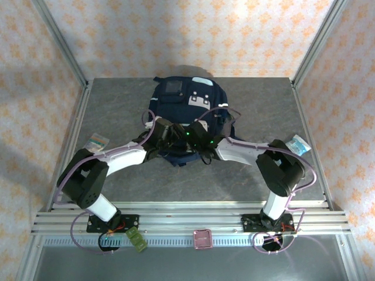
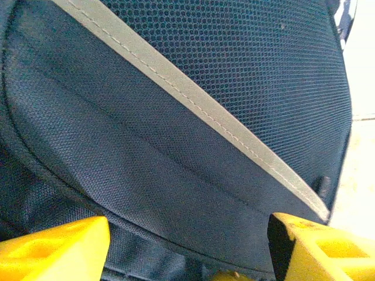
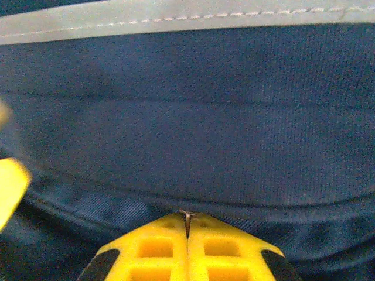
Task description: Pack the student bag
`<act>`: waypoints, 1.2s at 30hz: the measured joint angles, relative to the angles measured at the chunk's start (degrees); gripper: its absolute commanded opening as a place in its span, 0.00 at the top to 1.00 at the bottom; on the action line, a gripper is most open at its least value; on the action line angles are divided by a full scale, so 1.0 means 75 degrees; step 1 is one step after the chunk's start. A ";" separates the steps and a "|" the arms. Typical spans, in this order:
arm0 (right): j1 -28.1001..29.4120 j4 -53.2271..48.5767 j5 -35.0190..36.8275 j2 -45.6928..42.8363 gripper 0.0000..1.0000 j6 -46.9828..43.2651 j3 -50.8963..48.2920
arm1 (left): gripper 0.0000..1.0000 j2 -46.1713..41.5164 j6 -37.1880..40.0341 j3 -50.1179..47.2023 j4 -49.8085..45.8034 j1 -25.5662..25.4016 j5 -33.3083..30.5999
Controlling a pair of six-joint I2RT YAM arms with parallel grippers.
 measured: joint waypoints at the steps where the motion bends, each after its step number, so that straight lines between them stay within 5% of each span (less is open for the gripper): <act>1: 0.0003 0.0035 -0.0064 -0.0128 1.00 -0.0052 -0.0047 | 0.29 0.0073 0.0000 0.0050 -0.0006 0.0000 -0.0003; 3: 0.0000 0.0087 -0.0143 -0.0259 1.00 -0.0119 -0.0050 | 0.32 0.0189 0.0003 0.0157 -0.0055 0.0003 -0.0038; 9: 0.0000 0.0274 -0.0169 -0.0306 1.00 -0.0323 -0.0055 | 0.87 0.0568 0.0003 0.0434 -0.0344 0.0221 -0.0131; 11: 0.0000 0.0294 -0.0157 -0.0306 1.00 -0.0396 -0.0061 | 0.96 0.0682 0.0000 0.0469 -0.0367 0.0321 -0.0055; 19: -0.0111 0.0294 0.0055 -0.0306 1.00 -0.0796 -0.0294 | 0.99 0.0702 0.0242 0.0548 -0.0391 0.0775 0.0271; 28: -0.0927 0.0178 0.0592 -0.0382 1.00 -0.1166 -0.0551 | 1.00 0.0799 0.0758 0.0589 -0.0449 0.1778 0.0175; 36: -0.1775 0.0082 0.1070 0.0032 1.00 -0.1201 0.0017 | 0.98 0.1230 0.1099 0.0895 -0.0787 0.1891 -0.0052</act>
